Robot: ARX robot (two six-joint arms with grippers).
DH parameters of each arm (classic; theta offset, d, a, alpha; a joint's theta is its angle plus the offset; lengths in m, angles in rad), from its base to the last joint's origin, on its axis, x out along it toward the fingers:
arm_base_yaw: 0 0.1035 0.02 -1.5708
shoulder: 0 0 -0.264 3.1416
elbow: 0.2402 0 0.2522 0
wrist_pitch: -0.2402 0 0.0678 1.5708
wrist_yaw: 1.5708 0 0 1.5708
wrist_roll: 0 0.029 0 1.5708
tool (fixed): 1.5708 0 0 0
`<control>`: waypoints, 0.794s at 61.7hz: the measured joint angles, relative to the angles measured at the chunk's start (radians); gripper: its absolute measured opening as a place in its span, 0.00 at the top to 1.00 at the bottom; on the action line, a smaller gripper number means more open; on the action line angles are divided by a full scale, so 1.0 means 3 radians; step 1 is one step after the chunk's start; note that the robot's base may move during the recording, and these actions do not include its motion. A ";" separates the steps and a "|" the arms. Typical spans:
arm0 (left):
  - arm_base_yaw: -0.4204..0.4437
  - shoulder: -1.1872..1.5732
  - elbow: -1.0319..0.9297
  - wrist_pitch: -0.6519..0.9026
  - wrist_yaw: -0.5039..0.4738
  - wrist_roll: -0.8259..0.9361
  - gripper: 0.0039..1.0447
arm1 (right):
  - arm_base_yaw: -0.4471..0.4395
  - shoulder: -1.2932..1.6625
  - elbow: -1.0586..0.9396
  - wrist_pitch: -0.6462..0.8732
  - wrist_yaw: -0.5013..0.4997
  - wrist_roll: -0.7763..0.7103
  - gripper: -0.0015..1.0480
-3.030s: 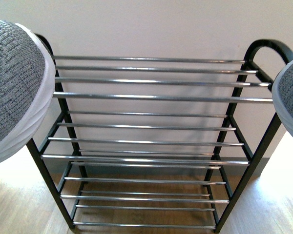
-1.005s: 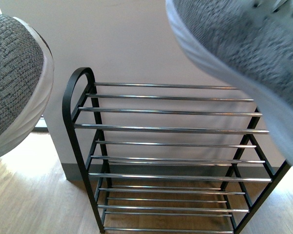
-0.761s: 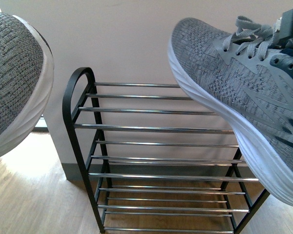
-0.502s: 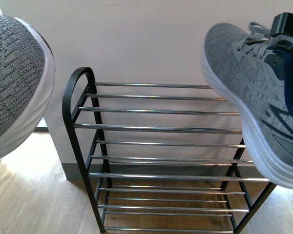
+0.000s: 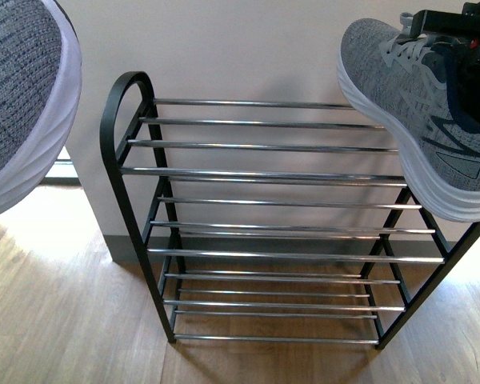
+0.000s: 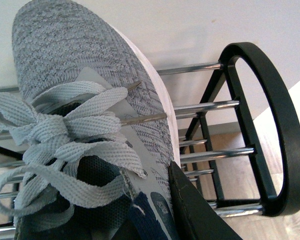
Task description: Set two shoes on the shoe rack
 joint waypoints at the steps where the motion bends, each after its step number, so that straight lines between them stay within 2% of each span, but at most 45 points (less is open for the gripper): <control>1: 0.0000 0.0000 0.0000 0.0000 0.0000 0.0000 0.99 | -0.0011 0.0037 0.0009 0.0017 0.0000 -0.0057 0.99; 19: 0.0000 0.0000 0.0000 0.0000 0.0000 0.0000 0.99 | -0.0135 0.0422 0.0264 0.0057 0.0060 -0.0450 0.99; 49: 0.0000 0.0000 0.0000 0.0000 -0.0001 0.0000 0.99 | -0.0177 0.0556 0.0486 -0.0017 0.0136 -0.0671 0.99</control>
